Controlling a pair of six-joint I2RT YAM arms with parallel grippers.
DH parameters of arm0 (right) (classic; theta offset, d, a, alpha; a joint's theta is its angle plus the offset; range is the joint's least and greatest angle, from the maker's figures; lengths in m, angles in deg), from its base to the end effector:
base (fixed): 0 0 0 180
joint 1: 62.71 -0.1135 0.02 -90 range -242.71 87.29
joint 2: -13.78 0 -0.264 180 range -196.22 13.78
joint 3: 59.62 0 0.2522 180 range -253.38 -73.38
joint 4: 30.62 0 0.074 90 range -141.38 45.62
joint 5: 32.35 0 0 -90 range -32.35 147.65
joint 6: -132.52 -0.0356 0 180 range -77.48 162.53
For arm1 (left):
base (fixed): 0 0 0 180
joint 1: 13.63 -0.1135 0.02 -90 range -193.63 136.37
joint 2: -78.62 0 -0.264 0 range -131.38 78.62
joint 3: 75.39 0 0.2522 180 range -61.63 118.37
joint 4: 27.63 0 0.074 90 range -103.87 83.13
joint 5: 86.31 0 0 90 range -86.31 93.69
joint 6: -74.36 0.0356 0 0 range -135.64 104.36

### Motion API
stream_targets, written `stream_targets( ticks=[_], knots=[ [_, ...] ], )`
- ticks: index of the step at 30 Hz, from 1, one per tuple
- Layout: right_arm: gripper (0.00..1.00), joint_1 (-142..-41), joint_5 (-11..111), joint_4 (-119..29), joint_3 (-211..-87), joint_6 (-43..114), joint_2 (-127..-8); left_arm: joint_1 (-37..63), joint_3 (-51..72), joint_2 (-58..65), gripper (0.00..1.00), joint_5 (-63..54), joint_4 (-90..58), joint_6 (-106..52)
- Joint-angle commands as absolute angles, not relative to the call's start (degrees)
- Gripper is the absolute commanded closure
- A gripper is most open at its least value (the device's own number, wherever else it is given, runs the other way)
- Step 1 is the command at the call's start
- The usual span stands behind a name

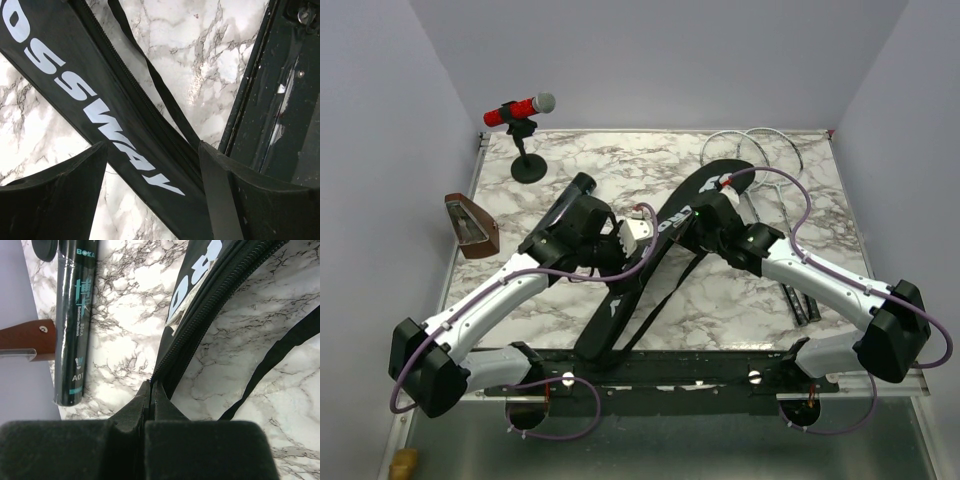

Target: Pack up the badminton gear

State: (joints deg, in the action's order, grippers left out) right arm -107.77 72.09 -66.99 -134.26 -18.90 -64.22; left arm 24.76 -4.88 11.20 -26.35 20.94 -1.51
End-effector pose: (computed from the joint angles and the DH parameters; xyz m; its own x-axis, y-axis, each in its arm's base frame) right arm 0.2184 0.2063 0.2876 -0.6990 0.5035 -0.5079 0.1334 0.7895 0.5991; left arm 0.1801 -0.1655 0.2961 -0.3435 0.5418 -0.7671 0.9246 0.3385 -0.1750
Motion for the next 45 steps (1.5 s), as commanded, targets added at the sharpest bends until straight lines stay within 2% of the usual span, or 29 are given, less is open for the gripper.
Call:
stream_targets(
  ticks=[1, 19, 32, 40, 45],
  knots=[
    [1.0, -108.24, 74.62, -67.24, -136.22, -18.38, -64.62, 26.62, -7.13, 12.44, 0.18, -23.3, 23.84, 0.53],
    [1.0, -108.24, 75.14, -68.2, -137.89, -17.68, -65.59, 29.61, -11.89, 15.25, 0.17, -13.27, 23.39, 4.66],
    [1.0, -108.32, 75.23, -68.11, -137.1, -17.94, -64.97, 29.09, -11.09, 17.1, 0.17, -17.05, 26.39, 4.49],
    [1.0, -108.24, 75.06, -68.03, -136.66, -18.12, -64.36, 29.09, -12.94, 17.27, 0.18, -12.57, 24.81, 4.4],
    [1.0, -108.32, 74.53, -67.85, -136.66, -18.12, -64.27, 29.09, -14.17, 16.31, 0.2, -5.46, 20.68, 3.61]
  ],
)
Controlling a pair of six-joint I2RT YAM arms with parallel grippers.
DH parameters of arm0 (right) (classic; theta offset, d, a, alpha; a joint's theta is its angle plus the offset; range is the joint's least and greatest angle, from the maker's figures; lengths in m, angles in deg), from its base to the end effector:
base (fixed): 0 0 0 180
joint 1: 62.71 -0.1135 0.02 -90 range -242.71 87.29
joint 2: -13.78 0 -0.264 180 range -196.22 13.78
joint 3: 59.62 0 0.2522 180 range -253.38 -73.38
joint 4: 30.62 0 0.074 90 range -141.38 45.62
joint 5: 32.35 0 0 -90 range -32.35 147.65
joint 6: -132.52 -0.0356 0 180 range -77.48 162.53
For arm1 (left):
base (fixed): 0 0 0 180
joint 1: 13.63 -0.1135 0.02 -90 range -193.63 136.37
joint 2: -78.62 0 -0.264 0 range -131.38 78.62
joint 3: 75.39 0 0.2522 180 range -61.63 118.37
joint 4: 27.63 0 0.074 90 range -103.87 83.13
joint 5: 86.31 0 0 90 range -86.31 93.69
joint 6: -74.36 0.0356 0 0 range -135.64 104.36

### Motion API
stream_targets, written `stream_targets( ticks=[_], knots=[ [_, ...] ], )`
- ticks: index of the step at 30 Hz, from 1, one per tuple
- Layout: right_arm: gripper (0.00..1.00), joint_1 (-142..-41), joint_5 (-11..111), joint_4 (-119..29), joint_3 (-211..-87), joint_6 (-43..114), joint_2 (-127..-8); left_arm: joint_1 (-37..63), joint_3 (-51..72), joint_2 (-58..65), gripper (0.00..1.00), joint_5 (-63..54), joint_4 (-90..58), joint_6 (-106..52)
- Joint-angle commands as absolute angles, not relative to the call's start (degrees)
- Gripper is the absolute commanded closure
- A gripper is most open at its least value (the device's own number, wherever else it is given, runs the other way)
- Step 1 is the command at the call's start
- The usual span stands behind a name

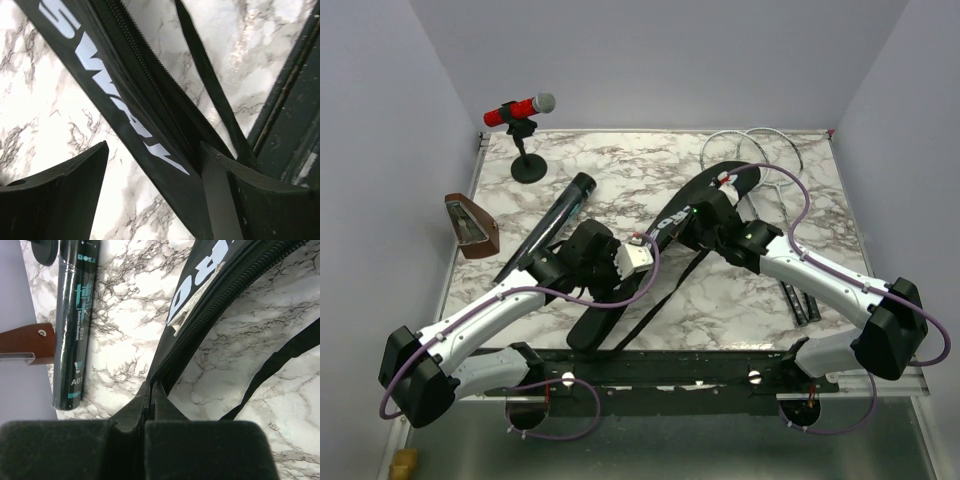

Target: Pack up the badminton gear

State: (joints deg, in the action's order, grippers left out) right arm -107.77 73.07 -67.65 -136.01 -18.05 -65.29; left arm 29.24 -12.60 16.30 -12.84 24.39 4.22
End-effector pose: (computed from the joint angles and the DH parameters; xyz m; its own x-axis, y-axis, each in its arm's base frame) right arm 0.2223 0.2093 0.2917 -0.6902 0.4970 -0.5260 0.1288 0.7996 0.5865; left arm 0.1520 -0.1549 0.2647 -0.2742 0.6989 -0.6605 0.9304 0.3666 0.0017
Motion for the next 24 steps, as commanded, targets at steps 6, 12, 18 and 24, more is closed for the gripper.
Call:
stream_targets(
  ticks=[6, 12, 18, 24],
  knots=[
    [1.0, -108.41, 74.18, -67.76, -136.66, -18.12, -64.36, 29.09, -13.82, 14.73, 0.26, -2.37, 16.64, 2.82],
    [1.0, -108.76, 71.9, -66.54, -136.75, -17.51, -65.67, 29.09, -10.58, 11.3, 0.27, -2.28, 12.77, 2.56],
    [1.0, -109.47, 70.49, -65.83, -137.36, -17.06, -66.73, 29.0, -7.23, 6.56, 0.27, -1.41, 9.78, 4.57],
    [0.99, -109.64, 67.68, -64.16, -136.84, -16.62, -67.52, 28.82, -6.0, 3.39, 0.27, -0.52, 7.06, 5.98]
  ],
)
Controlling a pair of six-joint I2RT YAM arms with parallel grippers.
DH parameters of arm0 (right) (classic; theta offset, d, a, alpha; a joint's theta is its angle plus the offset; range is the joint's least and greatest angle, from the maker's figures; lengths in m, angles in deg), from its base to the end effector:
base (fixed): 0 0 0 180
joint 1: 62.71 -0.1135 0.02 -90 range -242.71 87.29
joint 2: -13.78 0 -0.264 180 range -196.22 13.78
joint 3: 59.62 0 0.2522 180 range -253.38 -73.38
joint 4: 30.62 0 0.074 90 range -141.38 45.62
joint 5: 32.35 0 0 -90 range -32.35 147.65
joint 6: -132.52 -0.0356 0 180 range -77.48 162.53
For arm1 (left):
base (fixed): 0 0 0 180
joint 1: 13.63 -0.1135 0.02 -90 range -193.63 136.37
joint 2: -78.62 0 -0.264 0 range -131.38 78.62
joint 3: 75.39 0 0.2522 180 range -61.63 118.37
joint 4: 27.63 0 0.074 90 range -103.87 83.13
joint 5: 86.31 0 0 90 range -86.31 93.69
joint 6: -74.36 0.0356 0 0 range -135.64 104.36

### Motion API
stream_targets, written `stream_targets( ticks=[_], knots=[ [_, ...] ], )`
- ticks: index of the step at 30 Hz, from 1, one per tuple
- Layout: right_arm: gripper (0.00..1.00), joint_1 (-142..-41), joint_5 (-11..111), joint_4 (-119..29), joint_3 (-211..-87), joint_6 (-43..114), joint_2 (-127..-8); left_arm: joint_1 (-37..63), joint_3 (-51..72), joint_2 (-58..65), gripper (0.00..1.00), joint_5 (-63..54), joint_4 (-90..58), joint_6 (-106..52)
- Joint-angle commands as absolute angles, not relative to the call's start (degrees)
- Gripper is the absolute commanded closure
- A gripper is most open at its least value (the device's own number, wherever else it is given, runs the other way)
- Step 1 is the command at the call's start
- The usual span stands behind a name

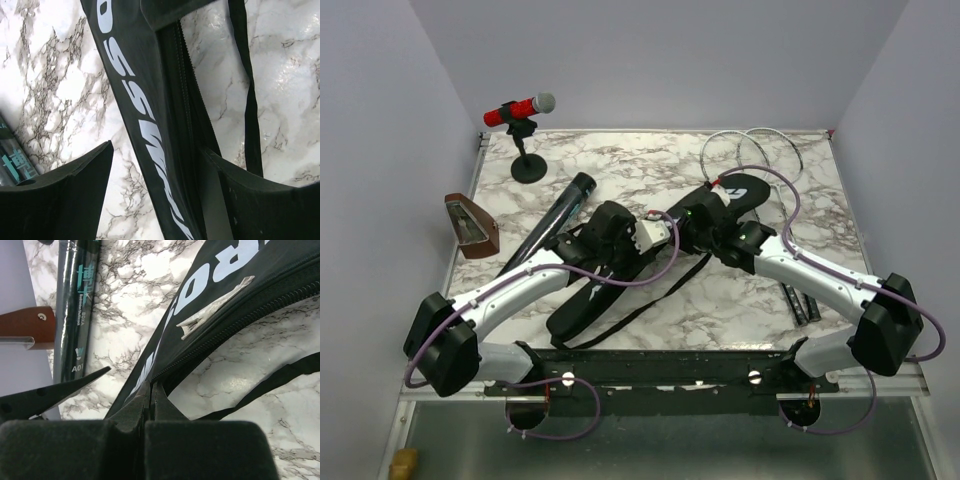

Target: Pack up the badminton gear

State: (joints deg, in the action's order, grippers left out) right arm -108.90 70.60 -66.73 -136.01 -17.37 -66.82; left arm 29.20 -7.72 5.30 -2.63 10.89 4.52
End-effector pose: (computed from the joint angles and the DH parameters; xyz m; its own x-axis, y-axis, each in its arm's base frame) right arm 0.2212 0.2191 0.2851 -0.7308 0.4560 -0.5079 0.0940 0.8042 0.5868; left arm 0.1980 -0.1889 0.2653 -0.2269 0.6774 -0.6998 0.8648 0.4706 0.1752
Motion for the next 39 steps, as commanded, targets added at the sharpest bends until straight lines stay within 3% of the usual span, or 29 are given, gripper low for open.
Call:
stream_targets(
  ticks=[1, 4, 7, 10, 11, 13, 15, 18, 22, 28, 39],
  knots=[
    [0.99, -109.64, 66.8, -63.55, -136.75, -16.54, -67.61, 28.74, -5.82, 2.86, 0.27, -0.7, 6.96, 5.9],
    [0.99, -109.64, 66.01, -63.1, -137.01, -16.45, -67.87, 28.47, -4.94, 1.37, 0.34, -1.93, 7.05, 5.19],
    [0.98, -109.64, 65.74, -62.84, -136.84, -16.45, -67.79, 27.95, -3.89, 0.05, 0.6, -3.59, 7.22, 4.58],
    [0.93, -109.64, 66.18, -63.01, -136.48, -16.71, -67.43, 27.15, -3.01, -0.57, 0.74, -5.79, 7.23, 3.17],
    [0.87, -109.64, 66.35, -63.02, -136.31, -16.8, -67.35, 26.98, -2.92, -0.66, 0.81, -6.32, 7.31, 2.91],
    [0.64, -109.73, 67.58, -63.54, -136.39, -16.98, -67.0, 26.98, -2.31, -0.92, 0.93, -7.72, 8.19, 2.38],
    [0.49, -109.64, 69.6, -64.85, -136.83, -17.24, -66.38, 26.8, -1.6, -1.1, 1.0, -8.78, 9.59, 1.15],
    [0.38, -109.64, 72.85, -67.14, -137.54, -17.24, -64.63, 25.93, -0.64, -1.1, 1.0, -9.66, 11.09, -1.22],
    [0.34, -109.64, 72.43, -65.66, -135.17, -16.98, -62.08, 24.26, 0.76, -1.09, 1.0, -11.86, 12.75, -3.86],
    [0.34, -109.64, 70.74, -65.3, -132.27, -17.5, -61.81, 22.06, 5.16, -3.38, 1.0, -19.41, 18.47, -7.02],
    [0.38, -108.16, 86.48, -81.12, -139.38, -14.17, -66.81, 15.38, 7.19, -6.81, 1.0, -31.9, 24.72, -9.4]
  ],
)
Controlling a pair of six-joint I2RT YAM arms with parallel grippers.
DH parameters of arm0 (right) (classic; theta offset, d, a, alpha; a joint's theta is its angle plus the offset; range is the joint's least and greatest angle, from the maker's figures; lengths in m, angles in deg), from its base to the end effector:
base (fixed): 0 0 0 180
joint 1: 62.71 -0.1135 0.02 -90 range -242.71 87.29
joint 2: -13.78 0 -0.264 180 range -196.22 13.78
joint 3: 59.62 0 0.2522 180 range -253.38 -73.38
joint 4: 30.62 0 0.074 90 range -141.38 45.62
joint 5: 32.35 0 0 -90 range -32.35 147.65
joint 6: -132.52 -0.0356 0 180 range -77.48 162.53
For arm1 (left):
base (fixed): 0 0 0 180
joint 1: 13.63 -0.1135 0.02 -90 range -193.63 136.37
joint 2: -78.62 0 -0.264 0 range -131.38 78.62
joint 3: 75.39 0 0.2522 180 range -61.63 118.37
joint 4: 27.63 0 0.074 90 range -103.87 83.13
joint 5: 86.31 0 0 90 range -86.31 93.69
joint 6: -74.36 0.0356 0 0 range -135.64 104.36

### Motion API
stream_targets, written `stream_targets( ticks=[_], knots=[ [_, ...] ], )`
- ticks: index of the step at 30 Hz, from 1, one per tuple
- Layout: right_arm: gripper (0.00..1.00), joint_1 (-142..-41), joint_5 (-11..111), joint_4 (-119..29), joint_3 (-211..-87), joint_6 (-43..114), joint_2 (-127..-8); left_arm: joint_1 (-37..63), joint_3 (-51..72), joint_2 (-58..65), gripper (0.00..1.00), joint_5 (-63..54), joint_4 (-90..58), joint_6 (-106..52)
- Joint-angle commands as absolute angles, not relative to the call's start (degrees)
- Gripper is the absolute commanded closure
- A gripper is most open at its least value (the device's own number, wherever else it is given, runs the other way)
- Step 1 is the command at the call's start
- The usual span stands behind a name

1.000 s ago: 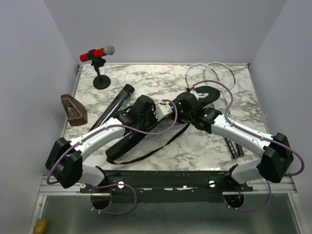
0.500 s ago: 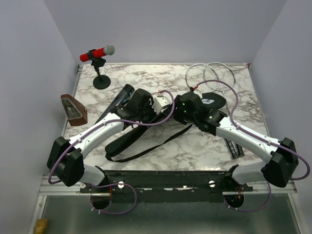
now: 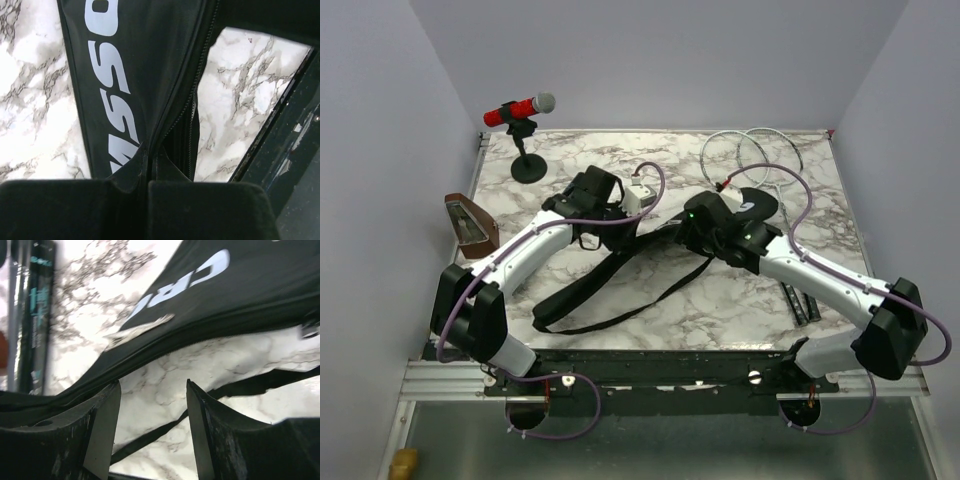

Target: Pack up the badminton gear

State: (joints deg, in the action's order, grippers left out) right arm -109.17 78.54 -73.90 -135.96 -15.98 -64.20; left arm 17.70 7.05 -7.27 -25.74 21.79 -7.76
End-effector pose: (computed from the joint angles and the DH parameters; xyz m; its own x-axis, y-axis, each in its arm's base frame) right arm 0.2111 0.2037 0.2888 -0.6833 0.4374 -0.5847 0.1518 0.8683 0.4722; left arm 0.2610 -0.1794 0.2779 -0.5778 0.4915 -0.6516 0.7929 0.5273 -0.3053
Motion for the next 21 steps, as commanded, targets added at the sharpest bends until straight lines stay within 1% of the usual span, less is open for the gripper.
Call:
stream_targets(
  ticks=[1, 6, 9, 15, 18, 21],
  knots=[
    [0.37, -107.37, 85.87, -81.21, -139.73, -14.08, -67.08, 15.03, 7.27, -6.64, 1.0, -32.34, 24.89, -9.57],
    [0.35, -105.42, 80.61, -76.21, -141.4, -11.97, -68.75, 14.67, 7.54, -6.46, 1.0, -34.79, 25.33, -9.92],
    [0.33, -105.34, 76.47, -72.34, -142.02, -11.26, -70.15, 14.67, 8.41, -7.6, 1.0, -39.01, 25.68, -10.45],
    [0.32, -105.16, 83.31, -76.11, -147.55, -10.22, -74.46, 14.67, 8.6, -8.13, 1.0, -43.94, 27.35, -7.38],
    [0.32, -104.37, 83.58, -75.23, -150.45, -8.19, -76.56, 14.67, 7.8, -8.04, 1.0, -45.34, 27.79, -6.76],
    [0.32, -103.93, 82.53, -77.59, -155.02, -7.83, -79.47, 14.67, 6.4, -7.95, 1.0, -44.83, 26.04, -8.25]
  ],
)
